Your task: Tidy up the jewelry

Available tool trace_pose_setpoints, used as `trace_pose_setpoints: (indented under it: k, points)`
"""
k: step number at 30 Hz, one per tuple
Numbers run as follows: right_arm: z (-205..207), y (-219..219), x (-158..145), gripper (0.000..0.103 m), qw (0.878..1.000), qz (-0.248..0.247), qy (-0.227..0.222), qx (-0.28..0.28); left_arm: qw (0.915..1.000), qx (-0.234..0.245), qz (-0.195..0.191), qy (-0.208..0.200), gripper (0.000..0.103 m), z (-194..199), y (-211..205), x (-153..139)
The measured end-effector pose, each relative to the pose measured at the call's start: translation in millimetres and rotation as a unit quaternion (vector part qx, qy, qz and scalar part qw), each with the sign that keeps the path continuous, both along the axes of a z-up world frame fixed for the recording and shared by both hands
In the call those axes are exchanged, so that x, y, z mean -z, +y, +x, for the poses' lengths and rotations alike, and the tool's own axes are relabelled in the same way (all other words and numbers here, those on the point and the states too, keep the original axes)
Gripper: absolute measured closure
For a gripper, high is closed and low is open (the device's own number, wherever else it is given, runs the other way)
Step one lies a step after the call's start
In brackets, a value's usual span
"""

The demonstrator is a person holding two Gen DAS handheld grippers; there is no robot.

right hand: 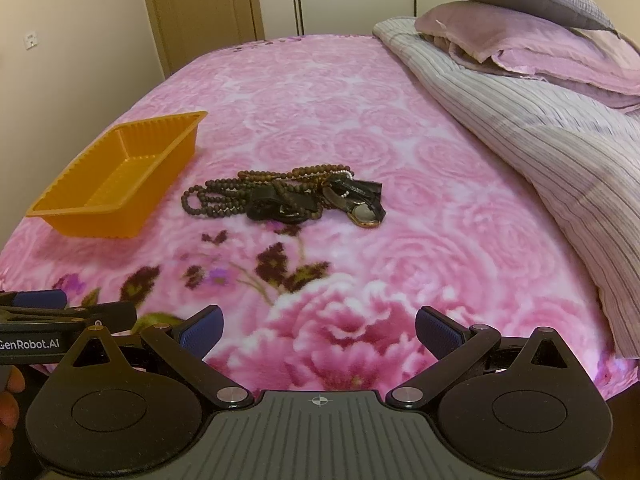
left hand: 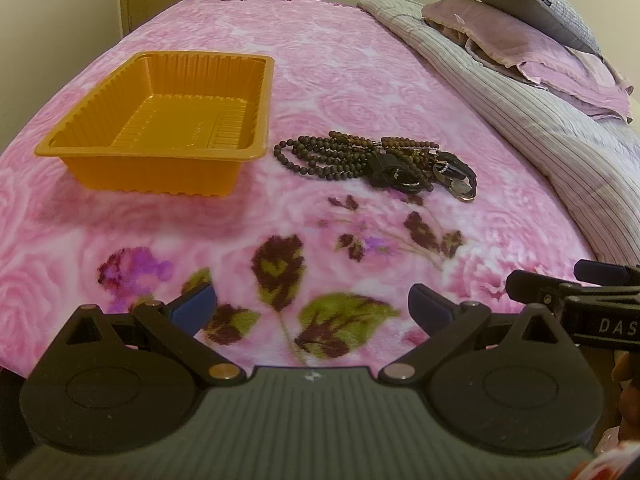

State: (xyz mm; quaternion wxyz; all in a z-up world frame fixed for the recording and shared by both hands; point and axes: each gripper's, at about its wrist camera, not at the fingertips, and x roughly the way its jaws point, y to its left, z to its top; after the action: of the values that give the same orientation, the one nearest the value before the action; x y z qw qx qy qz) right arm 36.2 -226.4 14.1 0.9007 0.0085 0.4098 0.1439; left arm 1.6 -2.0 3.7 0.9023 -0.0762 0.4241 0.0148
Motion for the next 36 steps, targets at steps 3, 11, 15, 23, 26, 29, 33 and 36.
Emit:
trace_pose_setpoints:
  k: [3,11,15,23,26,29,33,36]
  points:
    - [-0.2,-0.1,0.1,0.001,1.000,0.000,0.000,0.000,1.0000,0.002,-0.001,-0.001,0.001,-0.4,0.2,0.1]
    - [-0.4,-0.1,-0.6,0.001,1.000,0.000,0.000,0.000,1.0000,0.001,0.000,-0.001,0.001,-0.8,-0.1,0.6]
    - [0.0,-1.2,1.2,0.001,1.000,0.000,0.001,0.001,1.0000,0.001,0.000,-0.002,0.001,-1.7,-0.6,1.1]
    - [-0.1,-1.9,2.1,0.001,1.000,0.001,0.001,0.001,1.0000,0.001,-0.001,-0.001,0.001,-1.9,-1.4,0.9]
    - [-0.3,-1.8,2.2,0.001,1.000,0.001,0.001,0.001,1.0000,0.001,-0.001,-0.001,0.001,-2.1,-1.7,0.9]
    - [-0.1,-1.8,1.8,0.001,1.000,0.001,0.001,0.001,1.0000,0.002,0.000,-0.002,0.001,-2.2,-1.8,0.9]
    - [0.0,-1.7,1.6,0.001,1.000,0.000,0.001,0.001,1.0000,0.001,0.000,-0.001,0.001,-2.1,-1.9,1.2]
    - [0.0,-1.8,1.6,0.001,1.000,0.001,0.001,0.001,1.0000,0.002,-0.001,-0.001,0.001,-2.2,-1.8,1.0]
